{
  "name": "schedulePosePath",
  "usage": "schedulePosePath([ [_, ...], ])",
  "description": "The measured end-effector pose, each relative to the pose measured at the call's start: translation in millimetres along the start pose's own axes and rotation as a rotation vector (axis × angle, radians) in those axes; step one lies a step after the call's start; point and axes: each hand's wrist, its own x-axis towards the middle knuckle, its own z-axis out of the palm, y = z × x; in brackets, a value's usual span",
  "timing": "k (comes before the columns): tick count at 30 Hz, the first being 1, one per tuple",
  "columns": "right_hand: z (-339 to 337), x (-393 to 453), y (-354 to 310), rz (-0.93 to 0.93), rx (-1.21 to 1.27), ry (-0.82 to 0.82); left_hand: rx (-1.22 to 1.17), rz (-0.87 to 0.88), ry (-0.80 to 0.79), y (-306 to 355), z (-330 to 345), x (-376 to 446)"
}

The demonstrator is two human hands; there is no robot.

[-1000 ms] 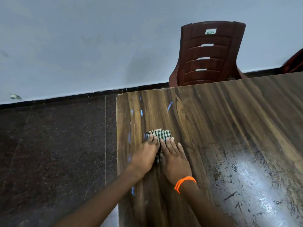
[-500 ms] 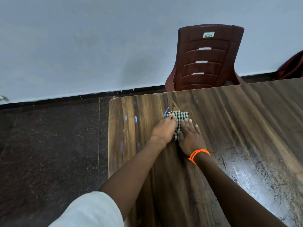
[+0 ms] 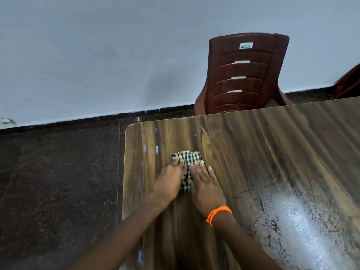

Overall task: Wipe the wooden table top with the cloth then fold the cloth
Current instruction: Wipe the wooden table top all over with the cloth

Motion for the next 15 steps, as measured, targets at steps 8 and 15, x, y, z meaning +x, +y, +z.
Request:
schedulePosePath([
  [8,-29,16,83,0.137,-0.110,0.013,0.025,0.133,0.017,75,-1,71],
  [15,-30,98,106,0.183,-0.042,-0.049,-0.105,-0.010,0.138,67,-23,135],
])
